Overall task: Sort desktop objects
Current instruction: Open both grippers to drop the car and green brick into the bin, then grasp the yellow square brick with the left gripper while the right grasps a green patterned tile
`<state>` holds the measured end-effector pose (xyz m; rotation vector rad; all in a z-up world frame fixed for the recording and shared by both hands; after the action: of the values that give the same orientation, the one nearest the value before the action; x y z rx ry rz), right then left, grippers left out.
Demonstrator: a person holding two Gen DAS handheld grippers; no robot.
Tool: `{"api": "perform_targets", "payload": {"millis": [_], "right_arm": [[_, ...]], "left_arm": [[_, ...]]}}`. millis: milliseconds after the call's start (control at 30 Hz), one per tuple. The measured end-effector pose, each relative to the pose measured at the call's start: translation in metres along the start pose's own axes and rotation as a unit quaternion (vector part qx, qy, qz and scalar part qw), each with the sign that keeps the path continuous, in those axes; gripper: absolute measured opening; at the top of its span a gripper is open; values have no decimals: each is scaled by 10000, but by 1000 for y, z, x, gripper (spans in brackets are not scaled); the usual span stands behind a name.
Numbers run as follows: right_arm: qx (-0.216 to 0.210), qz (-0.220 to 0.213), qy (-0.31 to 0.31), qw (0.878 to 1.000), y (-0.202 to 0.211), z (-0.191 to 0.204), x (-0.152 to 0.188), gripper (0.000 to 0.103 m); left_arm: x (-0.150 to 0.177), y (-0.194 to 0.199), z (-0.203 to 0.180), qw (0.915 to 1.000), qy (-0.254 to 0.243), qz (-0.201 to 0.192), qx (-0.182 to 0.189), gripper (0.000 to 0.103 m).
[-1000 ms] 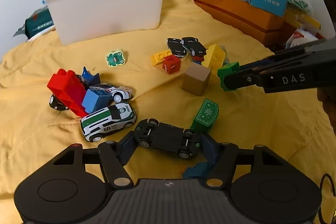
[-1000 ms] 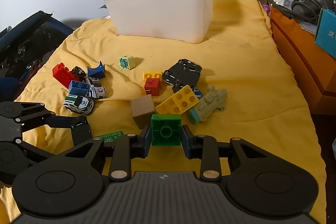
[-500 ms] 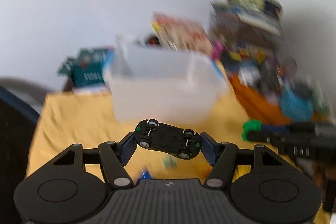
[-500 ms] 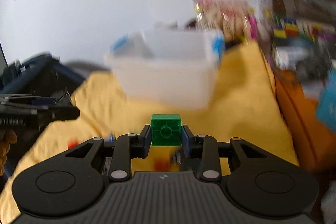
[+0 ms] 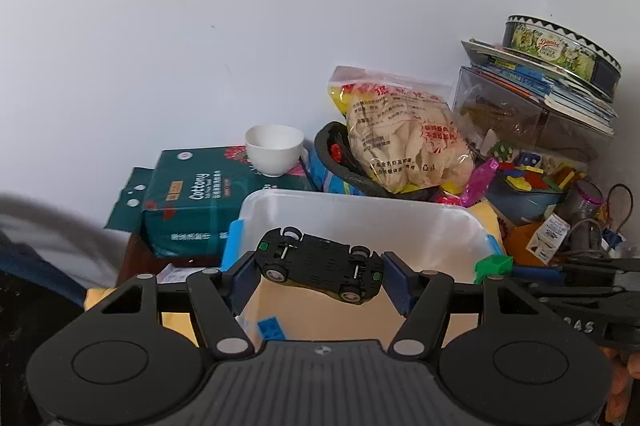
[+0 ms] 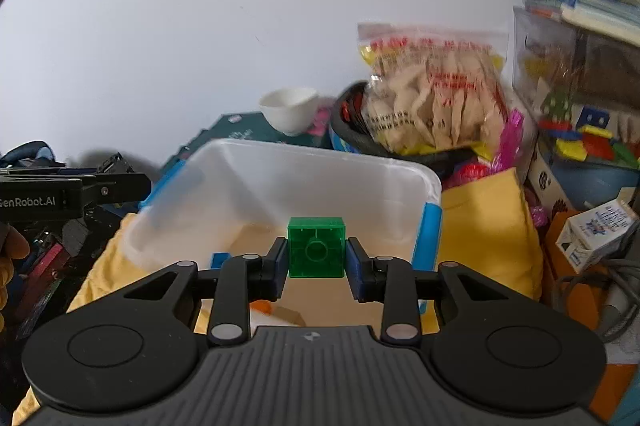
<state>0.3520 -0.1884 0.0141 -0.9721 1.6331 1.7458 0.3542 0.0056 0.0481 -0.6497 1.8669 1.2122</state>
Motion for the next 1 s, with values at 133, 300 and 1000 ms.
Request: {"api": "perform_targets", "payload": {"millis": [133, 300, 1000], "right_arm": [[154, -93, 83, 9998, -2, -4, -1, 63], [-134, -468, 85, 9988, 39, -7, 14, 63], [-752, 653, 1159, 9883, 127, 56, 261, 61]], "left_arm": [[5, -14, 5, 9997, -76, 200, -97, 77], [28, 17, 3, 9997, -163, 121, 102, 77], [307, 157, -79, 9859, -30, 1573, 569, 76]]}}
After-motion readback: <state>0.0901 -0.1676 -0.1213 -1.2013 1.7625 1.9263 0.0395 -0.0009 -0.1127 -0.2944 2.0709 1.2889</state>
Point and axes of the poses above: each gripper's, at about its wrist camera, not at the fingertips, and y roughly against the way its jaws point, z to its left, x to its underside, the point moved 7 cm from there along -y, roughly the way its jaws point, and after that the axes turned 11 degrees about x, right-handed, at the moved point
